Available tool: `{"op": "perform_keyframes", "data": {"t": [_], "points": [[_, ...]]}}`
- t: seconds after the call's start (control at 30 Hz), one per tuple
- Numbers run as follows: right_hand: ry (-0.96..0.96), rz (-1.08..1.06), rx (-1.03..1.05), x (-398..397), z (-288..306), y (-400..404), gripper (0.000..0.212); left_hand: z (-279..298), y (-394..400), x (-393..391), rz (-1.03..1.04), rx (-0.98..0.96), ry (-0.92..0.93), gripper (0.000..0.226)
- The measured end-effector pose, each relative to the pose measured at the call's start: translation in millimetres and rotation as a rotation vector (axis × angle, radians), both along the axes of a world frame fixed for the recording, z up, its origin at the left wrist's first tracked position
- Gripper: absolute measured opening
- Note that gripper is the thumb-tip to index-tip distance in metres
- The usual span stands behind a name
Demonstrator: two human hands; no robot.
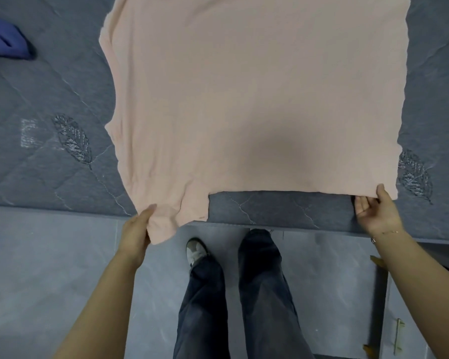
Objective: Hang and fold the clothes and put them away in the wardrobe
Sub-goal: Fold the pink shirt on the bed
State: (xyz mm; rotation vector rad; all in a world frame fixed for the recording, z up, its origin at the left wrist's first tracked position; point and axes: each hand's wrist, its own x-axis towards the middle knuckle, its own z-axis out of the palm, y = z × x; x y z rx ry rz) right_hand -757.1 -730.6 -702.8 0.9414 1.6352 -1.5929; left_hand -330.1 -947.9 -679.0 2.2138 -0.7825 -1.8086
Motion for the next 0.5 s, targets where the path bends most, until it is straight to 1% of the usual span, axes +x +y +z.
{"op": "perform_keyframes", "data": {"t": [0.03, 0.1, 0.17, 0.23, 0.3, 0.37, 0.43, 0.5], "points": [[-0.007, -0.027, -0.009, -2.4, 3.2, -0.7, 0.009, 8.5, -7.4, -4.7, 0.034, -0.028, 0.057, 0.017], [-0.015, -0.055, -0.055, -10.3, 13.1, -5.4, 0.002, 25.1, -30.3, -15.7, 0.061, -0.121, 0.111, 0.019], [-0.009, -0.036, -0.113, -23.8, 27.9, -15.3, 0.008, 43.6, -63.5, -33.2, 0.051, -0.202, 0.135, 0.022], [0.005, -0.013, -0.163, -42.5, 44.5, -31.7, 0.011, 62.1, -103.3, -55.8, 0.022, -0.238, 0.179, 0.032], [0.013, 0.005, -0.193, -64.2, 56.6, -50.4, 0.015, 74.7, -145.6, -81.3, 0.015, -0.260, 0.203, 0.029], [0.017, 0.019, -0.216, -85.0, 63.8, -71.9, 0.012, 79.4, -180.6, -107.0, 0.046, -0.269, 0.225, 0.033], [0.013, 0.043, -0.235, -101.0, 64.8, -93.5, 0.015, 73.0, -202.8, -127.4, 0.029, -0.266, 0.253, 0.021], [-0.003, 0.066, -0.238, -111.1, 57.8, -107.9, 0.021, 59.5, -213.0, -139.4, -0.034, -0.283, 0.249, 0.019]]}}
